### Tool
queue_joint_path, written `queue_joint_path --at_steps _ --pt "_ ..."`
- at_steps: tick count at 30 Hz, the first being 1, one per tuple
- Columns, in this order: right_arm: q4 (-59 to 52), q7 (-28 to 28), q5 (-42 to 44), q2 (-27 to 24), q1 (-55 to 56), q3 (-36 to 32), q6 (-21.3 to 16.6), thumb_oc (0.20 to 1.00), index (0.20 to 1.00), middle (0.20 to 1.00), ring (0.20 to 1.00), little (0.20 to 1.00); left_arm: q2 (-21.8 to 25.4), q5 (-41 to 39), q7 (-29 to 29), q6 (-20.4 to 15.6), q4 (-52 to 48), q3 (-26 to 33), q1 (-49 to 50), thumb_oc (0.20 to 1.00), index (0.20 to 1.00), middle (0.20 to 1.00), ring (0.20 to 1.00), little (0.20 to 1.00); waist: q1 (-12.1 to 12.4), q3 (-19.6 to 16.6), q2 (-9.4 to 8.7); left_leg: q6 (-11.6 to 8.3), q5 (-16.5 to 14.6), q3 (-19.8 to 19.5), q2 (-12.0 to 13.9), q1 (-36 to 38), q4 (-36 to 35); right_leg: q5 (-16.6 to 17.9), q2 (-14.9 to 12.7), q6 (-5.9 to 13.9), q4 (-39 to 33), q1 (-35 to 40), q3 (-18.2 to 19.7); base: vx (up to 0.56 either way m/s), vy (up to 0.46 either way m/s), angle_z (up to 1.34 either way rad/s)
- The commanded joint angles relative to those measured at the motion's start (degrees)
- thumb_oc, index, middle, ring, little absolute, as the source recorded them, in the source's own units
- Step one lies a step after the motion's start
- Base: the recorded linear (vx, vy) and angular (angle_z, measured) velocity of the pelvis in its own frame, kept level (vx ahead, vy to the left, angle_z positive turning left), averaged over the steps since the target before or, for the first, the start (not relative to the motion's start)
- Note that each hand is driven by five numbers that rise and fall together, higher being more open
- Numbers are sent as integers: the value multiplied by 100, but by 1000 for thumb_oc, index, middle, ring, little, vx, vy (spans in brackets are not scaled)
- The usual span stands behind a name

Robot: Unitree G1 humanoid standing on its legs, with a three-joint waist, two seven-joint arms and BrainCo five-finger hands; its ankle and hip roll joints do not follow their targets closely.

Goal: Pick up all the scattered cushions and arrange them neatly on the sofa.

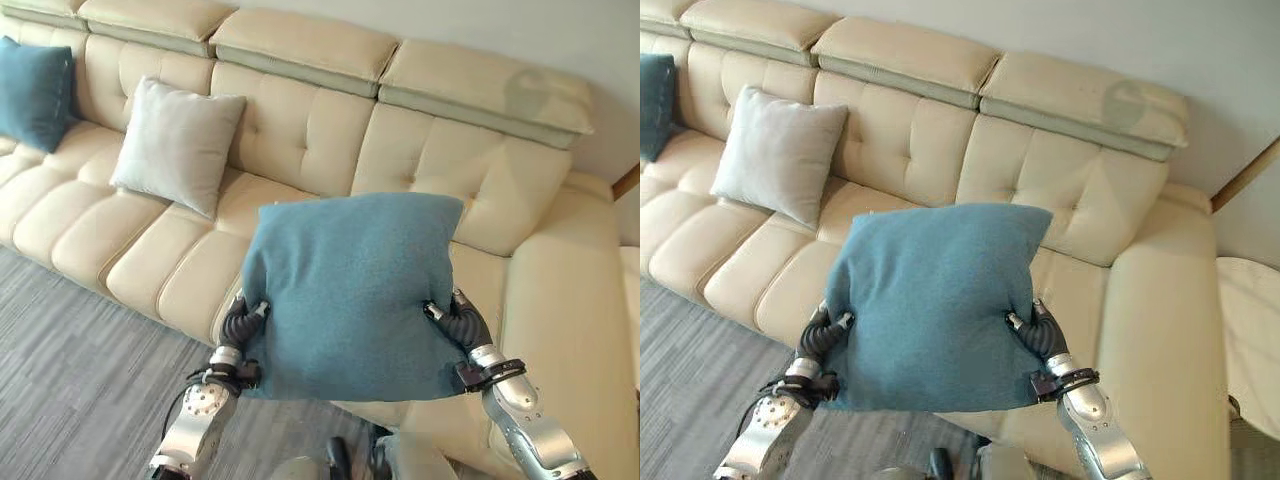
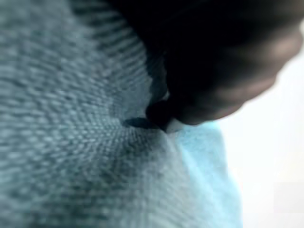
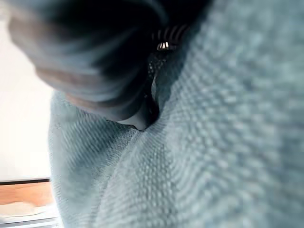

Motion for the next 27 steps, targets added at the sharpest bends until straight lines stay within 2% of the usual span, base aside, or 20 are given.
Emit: queue_joint_path --at_steps 1,2,3,6,8,10,16,22,23,27 --pt "-856 232 286 27 -381 162 -637 200 200 200 200 200 -189 153 -338 -572 -880 -365 -407 200 200 200 200 200 -5 -316 -16 -157 600 -849 418 575 -1164 -761 413 673 135 -33 174 30 57 -72" --pt "-767 203 146 4 -443 246 -658 200 200 200 200 200 -232 174 -206 -623 -888 -341 -407 200 200 200 200 200 43 -342 7 -116 501 -1044 483 632 -1546 -760 387 748 99 -22 303 144 264 -79" --pt "-748 278 217 72 -355 153 -576 200 200 200 200 200 -235 136 -377 -580 -888 -420 -305 200 200 200 200 200 -25 -485 116 128 452 -1157 378 948 -2334 -705 384 874 366 -237 550 165 239 -125" --pt "-679 268 116 142 -512 222 -573 200 200 200 200 200 -91 164 -460 -600 -910 -355 -325 200 200 200 200 200 -34 -523 143 237 438 -782 331 1095 -2470 -580 355 950 333 -406 777 114 104 -188" --pt "-654 272 62 148 -608 291 -558 200 200 200 200 200 -71 204 -389 -605 -883 -290 -305 200 200 200 200 200 18 -517 151 270 392 -554 352 1177 -2506 -530 351 979 247 -425 786 60 -29 -104" --pt "-600 299 25 128 -626 314 -511 200 200 200 200 200 -82 233 -385 -598 -819 -250 -271 200 200 200 200 200 32 -579 144 251 388 -419 385 1279 -2548 -509 349 971 128 -353 764 99 -61 -48" --pt "-401 233 -178 21 -726 344 -485 200 200 200 200 200 -137 417 -266 -573 -525 -285 -417 200 200 200 200 200 8 -665 144 198 418 -419 407 1413 -2677 -550 372 934 -62 -194 699 96 -84 15" --pt "47 -312 -853 -19 -1276 417 -516 200 200 200 200 200 -284 615 147 -554 50 -474 -1059 200 200 200 200 200 -75 -655 243 165 476 -430 433 1365 -2840 -576 416 889 -137 -295 706 11 -58 3" --pt "256 -679 -1129 -12 -1795 510 -557 200 200 200 200 200 -383 605 410 -599 329 -641 -1645 200 200 200 200 200 -124 -570 303 156 538 -411 449 1166 -2873 -535 437 872 -119 -566 773 -169 -32 -3" --pt "890 -1433 -1423 163 -3281 754 -606 200 200 200 200 200 -449 678 1048 -751 942 -991 -3171 200 200 200 200 200 -147 -329 387 159 688 -412 474 482 -2836 -451 472 853 84 -1347 869 -219 -29 -3"
